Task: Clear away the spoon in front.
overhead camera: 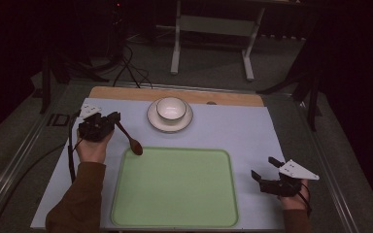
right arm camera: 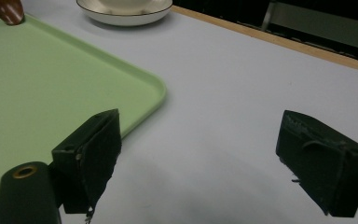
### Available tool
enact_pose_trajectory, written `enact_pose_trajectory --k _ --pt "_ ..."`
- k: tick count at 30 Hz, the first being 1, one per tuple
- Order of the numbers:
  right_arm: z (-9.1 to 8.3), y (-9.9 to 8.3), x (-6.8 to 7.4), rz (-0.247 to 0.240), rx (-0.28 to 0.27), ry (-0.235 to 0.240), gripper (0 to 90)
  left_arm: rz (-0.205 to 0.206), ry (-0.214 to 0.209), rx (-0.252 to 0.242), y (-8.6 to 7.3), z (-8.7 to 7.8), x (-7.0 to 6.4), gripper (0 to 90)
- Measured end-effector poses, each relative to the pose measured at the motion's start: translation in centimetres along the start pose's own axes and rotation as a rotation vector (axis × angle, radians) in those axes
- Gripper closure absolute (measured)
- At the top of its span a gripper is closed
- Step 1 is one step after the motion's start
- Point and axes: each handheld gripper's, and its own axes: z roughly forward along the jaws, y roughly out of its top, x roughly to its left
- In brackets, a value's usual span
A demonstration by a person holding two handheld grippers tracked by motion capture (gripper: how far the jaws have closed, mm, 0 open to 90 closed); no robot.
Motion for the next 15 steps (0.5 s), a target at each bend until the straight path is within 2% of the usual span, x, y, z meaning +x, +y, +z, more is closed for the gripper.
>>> enact_pose_trajectory --k 2,3,7,10,15 --pt "0.0 0.0 0.0 0.0 0.0 0.0 13.8 -0.002 -0.008 0.001 0.0 -0.1 0.0 82.8" --pt "0.0 0.0 0.0 -0.001 0.0 0.001 13.8 -0.013 -0.046 -0.006 0.1 -0.4 -0.1 82.8" --pt "0.0 0.0 0.0 -0.001 0.0 0.001 13.8 0.004 -0.08 0.001 0.1 -1.1 -0.8 83.9" --pt "0.0 0.0 0.0 -0.002 0.001 0.002 13.9 -0.001 -0.097 0.003 0.2 -1.9 -1.1 84.0" --pt "0.0 0.0 0.0 -0.003 0.002 0.003 13.9 0.023 -0.106 0.012 0.2 -3.2 -1.8 84.0"
